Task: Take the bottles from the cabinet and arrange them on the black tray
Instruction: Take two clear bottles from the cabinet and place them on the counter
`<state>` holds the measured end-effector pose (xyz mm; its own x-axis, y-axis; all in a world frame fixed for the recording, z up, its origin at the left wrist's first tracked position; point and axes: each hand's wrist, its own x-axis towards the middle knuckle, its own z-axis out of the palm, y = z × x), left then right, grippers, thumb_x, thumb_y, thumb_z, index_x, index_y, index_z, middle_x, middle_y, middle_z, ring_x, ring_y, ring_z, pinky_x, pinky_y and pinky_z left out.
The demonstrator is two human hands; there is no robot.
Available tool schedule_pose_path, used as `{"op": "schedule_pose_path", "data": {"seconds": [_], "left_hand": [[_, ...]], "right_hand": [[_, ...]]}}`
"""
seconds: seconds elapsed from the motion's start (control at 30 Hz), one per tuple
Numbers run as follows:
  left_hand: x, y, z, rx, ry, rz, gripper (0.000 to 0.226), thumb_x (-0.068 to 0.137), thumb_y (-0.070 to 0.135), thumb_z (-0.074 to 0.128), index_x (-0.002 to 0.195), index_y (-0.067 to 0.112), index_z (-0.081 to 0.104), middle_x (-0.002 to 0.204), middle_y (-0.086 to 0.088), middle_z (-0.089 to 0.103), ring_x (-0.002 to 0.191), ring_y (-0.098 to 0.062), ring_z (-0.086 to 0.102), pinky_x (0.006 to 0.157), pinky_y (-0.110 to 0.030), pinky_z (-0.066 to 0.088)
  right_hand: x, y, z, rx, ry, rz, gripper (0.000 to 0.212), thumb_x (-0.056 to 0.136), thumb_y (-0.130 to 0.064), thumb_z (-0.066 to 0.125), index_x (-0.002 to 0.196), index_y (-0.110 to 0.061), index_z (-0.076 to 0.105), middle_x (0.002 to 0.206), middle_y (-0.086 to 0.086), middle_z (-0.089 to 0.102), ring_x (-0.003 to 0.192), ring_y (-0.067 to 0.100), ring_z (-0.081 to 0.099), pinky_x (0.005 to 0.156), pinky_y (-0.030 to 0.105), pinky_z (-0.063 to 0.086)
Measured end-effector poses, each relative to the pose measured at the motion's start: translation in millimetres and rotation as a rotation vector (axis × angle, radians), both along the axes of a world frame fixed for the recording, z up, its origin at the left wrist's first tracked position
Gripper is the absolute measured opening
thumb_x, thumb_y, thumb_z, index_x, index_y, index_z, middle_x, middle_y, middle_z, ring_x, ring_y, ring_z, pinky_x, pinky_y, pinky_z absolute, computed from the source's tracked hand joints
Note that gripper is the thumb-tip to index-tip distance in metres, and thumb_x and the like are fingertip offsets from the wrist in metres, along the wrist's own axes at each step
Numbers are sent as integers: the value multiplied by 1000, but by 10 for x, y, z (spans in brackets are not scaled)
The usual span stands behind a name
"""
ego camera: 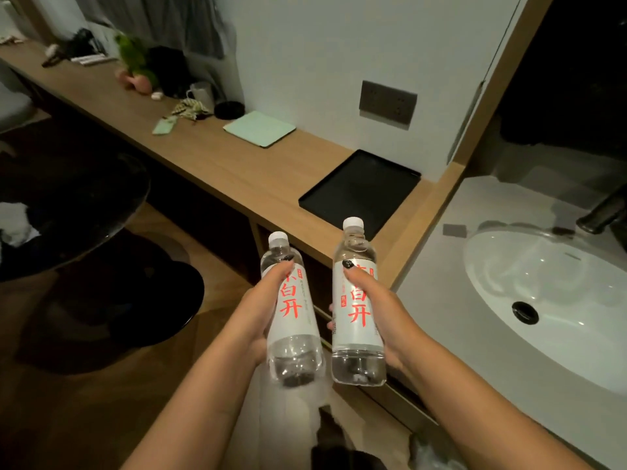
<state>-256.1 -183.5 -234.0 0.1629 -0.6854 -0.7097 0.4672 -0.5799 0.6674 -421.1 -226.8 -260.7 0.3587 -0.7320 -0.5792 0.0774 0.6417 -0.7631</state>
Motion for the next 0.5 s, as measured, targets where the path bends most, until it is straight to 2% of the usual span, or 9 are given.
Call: {"op": "schedule_pose_path", "data": {"seconds": [0.2,0.33,0.5], "left_hand": [[454,-677,23,-11,9,-6,50,77,52,66,106,11,61,78,-10,66,68,-23,65,62,-33,55],[690,-1278,-12,-19,53,-64,48,78,47,68,108,10,61,71,-9,63,60,-22,64,56,-32,54],[948,-2030,-35,3,77,-87,51,80,43,68,114,8,58,70,-10,61,54,-22,63,50,-31,53]], "right_hand": [[416,-548,-1,-23,17,-27,47,76,-49,66,109,-16,56,90,14,69,78,30,67,81,45,55],[684,-1076,-72,-67,47,-17,41,81,-46,63,108,-15,55,84,13,69,73,29,67,77,44,56],[996,-1843,-89,-45,59,-55,41,81,-46,63,108,-17,56,81,9,68,69,24,68,65,34,56]]}}
